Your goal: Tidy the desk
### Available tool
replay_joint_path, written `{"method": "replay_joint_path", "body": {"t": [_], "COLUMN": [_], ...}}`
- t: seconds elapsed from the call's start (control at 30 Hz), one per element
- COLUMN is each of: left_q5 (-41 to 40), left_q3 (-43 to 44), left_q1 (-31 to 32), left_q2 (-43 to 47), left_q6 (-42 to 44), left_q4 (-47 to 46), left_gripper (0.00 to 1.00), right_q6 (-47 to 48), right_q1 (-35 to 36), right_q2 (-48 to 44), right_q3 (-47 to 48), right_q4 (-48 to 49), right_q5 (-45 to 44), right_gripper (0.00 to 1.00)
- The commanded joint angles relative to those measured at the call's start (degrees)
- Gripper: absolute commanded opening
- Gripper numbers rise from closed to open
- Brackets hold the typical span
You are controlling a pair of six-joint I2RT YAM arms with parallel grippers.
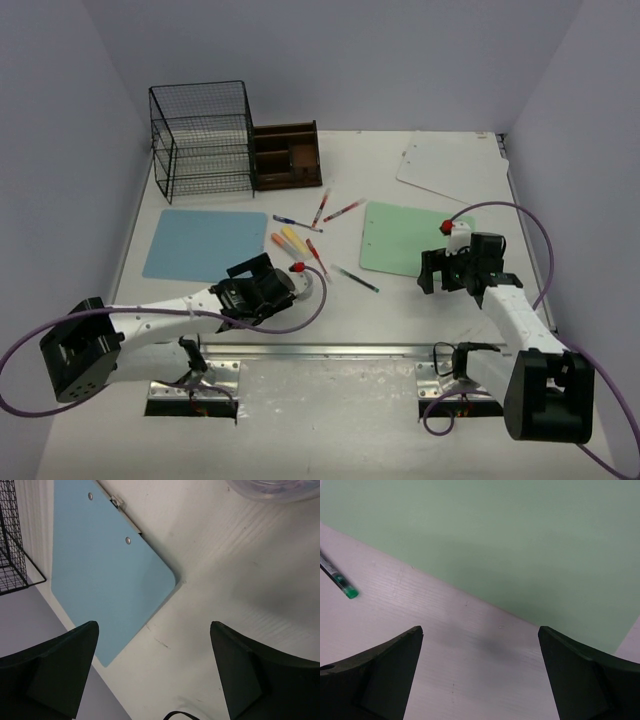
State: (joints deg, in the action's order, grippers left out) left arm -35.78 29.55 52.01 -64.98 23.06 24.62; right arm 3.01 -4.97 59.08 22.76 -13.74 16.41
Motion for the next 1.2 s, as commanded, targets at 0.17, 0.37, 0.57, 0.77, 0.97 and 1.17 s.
{"method": "replay_joint_path", "body": {"t": [0.17,0.37,0.57,0.77,0.97,1.17], "left_q5": [-17.1,-17.7,-16.3,-14.2,-14.4,-14.3], "left_q3": [-3.9,-2.7,-4.6,-4.9,-4.9,-7.9], "left_q1": [8.5,8.6,8.9,8.9,8.8,7.2], "left_q2": [-14.7,-21.1,-20.4,-20.8,-24.9,-27.4], "left_q6": [-6.6,-9.3,-8.4,-7.4,-7.0,-4.9], "left_q4": [-9.0,-11.3,-17.7,-23.2,-27.8,-32.6], "left_gripper": [0.90,0.83,0.83,0.84,0.84,0.82], "right_q6": [0.6,0.6,0.9,0.9,0.9,0.9], "right_q1": [-0.7,-0.9,-1.1,-1.1,-1.2,-1.3], "right_q2": [1.5,1.5,1.8,2.8,2.6,2.6], "right_q3": [2.5,2.4,2.3,2.5,2.5,2.3], "right_q4": [2.6,2.7,2.8,2.7,2.4,2.3], "right_q5": [-1.7,-2.0,-1.6,-1.7,-2.0,-2.0], "right_gripper": [0.99,0.99,0.99,0.99,0.99,0.99]}}
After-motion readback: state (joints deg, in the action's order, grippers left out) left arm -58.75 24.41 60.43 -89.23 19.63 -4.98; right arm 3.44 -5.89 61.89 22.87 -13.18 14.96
